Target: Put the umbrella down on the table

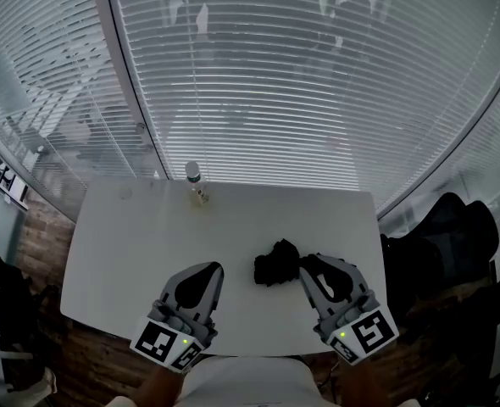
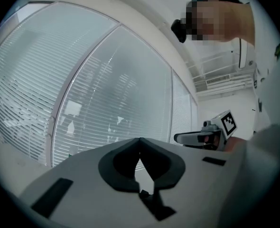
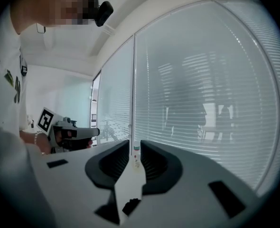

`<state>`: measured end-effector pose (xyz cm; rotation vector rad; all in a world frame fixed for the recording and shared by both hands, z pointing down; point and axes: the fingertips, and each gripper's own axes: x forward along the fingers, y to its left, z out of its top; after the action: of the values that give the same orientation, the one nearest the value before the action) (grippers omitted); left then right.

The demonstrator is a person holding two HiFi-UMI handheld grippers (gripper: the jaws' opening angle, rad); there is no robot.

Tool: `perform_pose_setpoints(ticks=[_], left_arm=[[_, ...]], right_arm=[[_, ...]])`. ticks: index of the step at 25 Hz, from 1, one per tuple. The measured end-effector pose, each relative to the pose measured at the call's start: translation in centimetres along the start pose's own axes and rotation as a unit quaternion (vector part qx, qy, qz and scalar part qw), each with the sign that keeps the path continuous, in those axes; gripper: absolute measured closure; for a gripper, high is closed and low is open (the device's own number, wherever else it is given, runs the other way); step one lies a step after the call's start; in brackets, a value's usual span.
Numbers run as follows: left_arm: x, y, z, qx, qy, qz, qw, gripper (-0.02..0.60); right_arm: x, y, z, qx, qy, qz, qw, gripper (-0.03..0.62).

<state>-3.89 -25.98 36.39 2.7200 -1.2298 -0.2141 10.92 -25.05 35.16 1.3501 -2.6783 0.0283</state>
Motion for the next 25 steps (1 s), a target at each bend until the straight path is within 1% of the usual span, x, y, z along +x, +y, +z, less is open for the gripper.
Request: perform_pose_setpoints(ticks=[7,15,25], left_arm=[[-0.32,0.44,0.13,0.0,0.003,0.002,1.0,0.569],[-0.2,0.66,0.05,0.002,0.005,-0.002,1.0,0.569],[0.29,0.31,-0.16,-0.001,0.006,-0.01,0.9999,0.569]], right_arm=[[-0.2,0.41,0.24,0.0,0.001,-0.009,1.0,0.54],[-0.3,0.33,0.06,0.0,0.003,-0.017,1.0,0.546],[-0.29,0.23,0.01,-0.003,0.005,-0.018,1.0,0.549]])
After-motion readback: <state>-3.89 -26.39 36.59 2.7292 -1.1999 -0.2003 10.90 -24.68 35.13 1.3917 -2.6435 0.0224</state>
